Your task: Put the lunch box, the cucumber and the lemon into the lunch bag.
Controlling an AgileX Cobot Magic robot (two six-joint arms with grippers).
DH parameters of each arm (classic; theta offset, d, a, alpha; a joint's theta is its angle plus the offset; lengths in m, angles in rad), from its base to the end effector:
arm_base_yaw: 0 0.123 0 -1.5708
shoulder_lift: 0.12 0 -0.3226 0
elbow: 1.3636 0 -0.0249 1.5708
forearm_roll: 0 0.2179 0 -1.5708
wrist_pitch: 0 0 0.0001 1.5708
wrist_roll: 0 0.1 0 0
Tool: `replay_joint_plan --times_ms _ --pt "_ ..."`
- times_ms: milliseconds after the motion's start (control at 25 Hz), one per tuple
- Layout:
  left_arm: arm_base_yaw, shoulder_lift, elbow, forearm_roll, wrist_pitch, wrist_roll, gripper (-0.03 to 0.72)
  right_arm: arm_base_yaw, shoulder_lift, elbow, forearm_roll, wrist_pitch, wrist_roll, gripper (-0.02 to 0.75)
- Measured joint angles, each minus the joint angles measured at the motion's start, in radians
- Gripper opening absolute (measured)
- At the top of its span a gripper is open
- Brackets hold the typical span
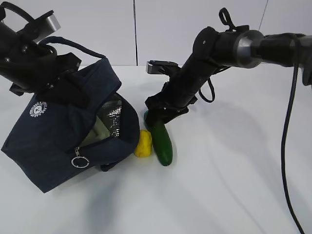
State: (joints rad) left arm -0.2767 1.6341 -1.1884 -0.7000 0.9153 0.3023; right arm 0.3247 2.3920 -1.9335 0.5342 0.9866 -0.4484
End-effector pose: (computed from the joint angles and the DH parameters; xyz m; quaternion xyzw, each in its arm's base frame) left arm 0.2816 -0.1331 0.3089 0.1056 0.9379 -0.2980 0.1428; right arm 0.4585 0.1992 0.1702 -0.2492 0.9341 0.2276 0.1168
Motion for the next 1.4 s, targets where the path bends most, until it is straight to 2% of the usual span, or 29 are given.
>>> replay_joint_plan --times_ms 240,520,1000,1400 --pt "0.000 0.000 0.000 0.000 0.002 0.000 -0.008 0.007 0.004 0.000 0.000 -0.028 0.008 0.431" --pt "0.000 0.000 0.000 0.000 0.002 0.000 -0.008 0.008 0.006 0.000 0.000 -0.030 0.010 0.312" --pt "0.000 0.000 0.000 0.000 0.002 0.000 -0.008 0.008 0.018 -0.021 0.008 -0.016 0.004 0.266" --pt "0.000 0.000 0.000 0.000 0.002 0.000 -0.008 -0.034 0.033 -0.163 -0.024 0.146 0.008 0.258"
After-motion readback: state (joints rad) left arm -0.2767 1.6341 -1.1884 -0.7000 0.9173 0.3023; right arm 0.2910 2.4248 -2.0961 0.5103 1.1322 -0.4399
